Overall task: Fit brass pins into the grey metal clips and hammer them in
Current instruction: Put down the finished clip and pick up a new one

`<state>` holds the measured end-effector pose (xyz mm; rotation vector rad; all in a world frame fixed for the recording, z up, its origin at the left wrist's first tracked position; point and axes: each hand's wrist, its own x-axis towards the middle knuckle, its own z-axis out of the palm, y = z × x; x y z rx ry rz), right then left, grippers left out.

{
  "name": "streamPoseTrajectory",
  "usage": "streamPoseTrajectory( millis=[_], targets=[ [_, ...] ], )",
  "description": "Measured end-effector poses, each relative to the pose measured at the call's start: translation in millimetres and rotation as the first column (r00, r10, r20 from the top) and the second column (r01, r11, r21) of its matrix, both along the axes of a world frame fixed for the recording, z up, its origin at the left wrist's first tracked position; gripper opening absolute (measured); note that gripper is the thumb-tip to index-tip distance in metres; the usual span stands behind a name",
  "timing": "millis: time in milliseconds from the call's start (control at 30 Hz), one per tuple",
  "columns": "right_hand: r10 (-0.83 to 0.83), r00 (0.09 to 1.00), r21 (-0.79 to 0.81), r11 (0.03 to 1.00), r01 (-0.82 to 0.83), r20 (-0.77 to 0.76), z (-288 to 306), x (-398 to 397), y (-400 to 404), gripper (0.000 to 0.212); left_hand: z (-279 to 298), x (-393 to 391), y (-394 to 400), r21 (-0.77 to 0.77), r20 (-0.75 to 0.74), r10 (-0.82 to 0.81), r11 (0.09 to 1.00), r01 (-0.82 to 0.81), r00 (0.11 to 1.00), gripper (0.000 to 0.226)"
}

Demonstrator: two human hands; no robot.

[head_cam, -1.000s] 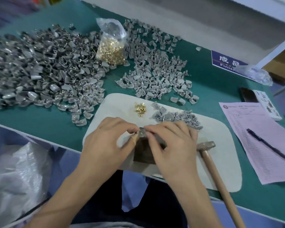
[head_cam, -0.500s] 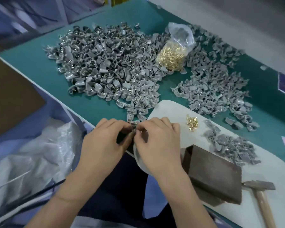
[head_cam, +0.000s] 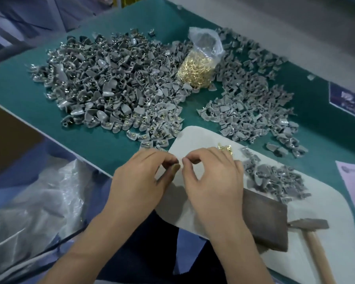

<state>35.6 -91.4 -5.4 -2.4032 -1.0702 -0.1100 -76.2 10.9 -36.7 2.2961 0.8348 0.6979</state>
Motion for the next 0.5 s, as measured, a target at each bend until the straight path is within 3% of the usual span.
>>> streamPoseTrajectory(
  millis=[133,233,500],
  targets=[
    [-0.249,0.968,0.073,0.966,0.249,-0.017,6.8,28.4,-43.2,0.007,2.2,43.4,-6.9,-0.049,-0.059,-0.204,0.978,0.201,0.977,0.006],
    [-0.444,0.894,0.042,0.893,0.447,-0.064,5.9,44.4,-74.2,0.029,1.8,80.9,-9.8,-0.07,-0.136,-0.281,0.959,0.273,0.95,0.009],
    [-0.499,0.839,0.14,0.835,0.532,-0.217,-2.8,53.5,-92.4,0.048,5.4,142.3,-23.6,0.039,-0.404,-0.195,0.972,0.23,0.894,0.037]
  ],
)
